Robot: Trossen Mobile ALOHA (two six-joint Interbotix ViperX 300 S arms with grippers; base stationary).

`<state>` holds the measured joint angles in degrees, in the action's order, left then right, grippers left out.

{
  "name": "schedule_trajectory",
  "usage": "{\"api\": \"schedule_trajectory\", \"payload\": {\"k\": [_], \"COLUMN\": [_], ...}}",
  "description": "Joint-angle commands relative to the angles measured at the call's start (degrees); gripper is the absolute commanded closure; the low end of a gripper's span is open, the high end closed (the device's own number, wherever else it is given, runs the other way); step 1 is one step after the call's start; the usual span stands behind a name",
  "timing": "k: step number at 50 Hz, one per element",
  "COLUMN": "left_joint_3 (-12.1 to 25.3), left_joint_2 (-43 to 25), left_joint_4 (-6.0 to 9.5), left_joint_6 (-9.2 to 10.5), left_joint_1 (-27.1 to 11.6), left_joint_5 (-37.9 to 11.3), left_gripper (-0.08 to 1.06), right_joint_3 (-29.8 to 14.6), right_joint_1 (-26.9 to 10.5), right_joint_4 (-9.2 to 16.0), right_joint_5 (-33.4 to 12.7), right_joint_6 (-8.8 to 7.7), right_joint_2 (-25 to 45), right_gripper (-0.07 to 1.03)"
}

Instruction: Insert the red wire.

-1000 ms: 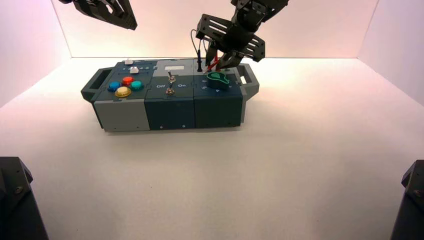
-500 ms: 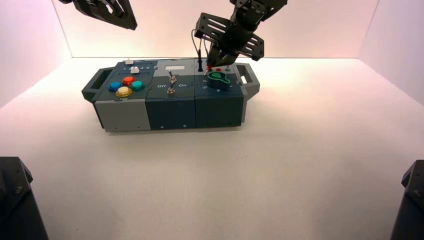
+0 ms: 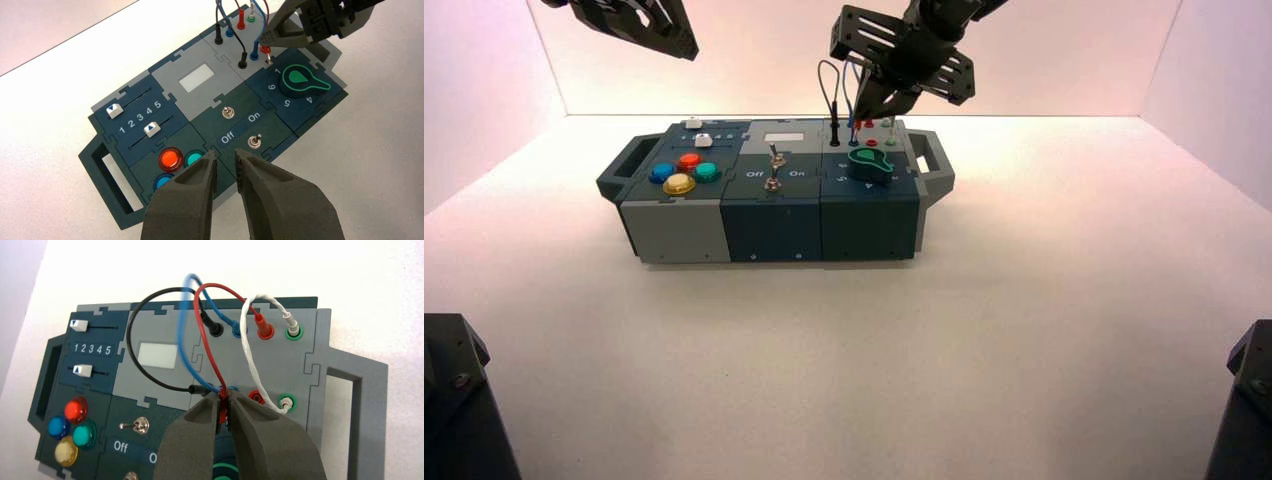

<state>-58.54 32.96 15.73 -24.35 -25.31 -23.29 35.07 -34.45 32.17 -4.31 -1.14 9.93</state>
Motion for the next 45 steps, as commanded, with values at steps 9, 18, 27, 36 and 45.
{"api": "schedule_trajectory", "payload": {"k": [9, 18, 27, 36, 45], "left_joint_3": [0.62, 0.53, 0.53, 0.44, 0.35], "left_joint_2": [0.18, 0.18, 0.18, 0.18, 0.09], "left_joint_4": [-0.18, -0.18, -0.18, -0.18, -0.18], "left_joint_6": [-0.26, -0.26, -0.26, -0.26, -0.26], "left_joint_1": [-0.26, -0.26, -0.18, -0.18, -0.26], "left_joint_5": [0.53, 0.53, 0.7, 0.7, 0.88], "left_gripper": [0.75, 0.75, 0.75, 0.75, 0.75], "right_joint_3": [0.35, 0.88, 1.76, 3.87, 5.45], "right_joint_1": [-0.18, -0.18, -0.18, -0.18, -0.18], "right_joint_4": [-3.34, -7.65, -10.9, -13.1, -14.15], "right_joint_5": [-0.62, 0.18, 3.08, 9.76, 14.77], "right_joint_6": [-0.79, -1.85, -2.02, -2.02, -2.02], "right_joint_2": [-2.72, -2.72, -2.72, -2.64, -2.11], "right_gripper": [0.99, 0.99, 0.99, 0.99, 0.99]}}
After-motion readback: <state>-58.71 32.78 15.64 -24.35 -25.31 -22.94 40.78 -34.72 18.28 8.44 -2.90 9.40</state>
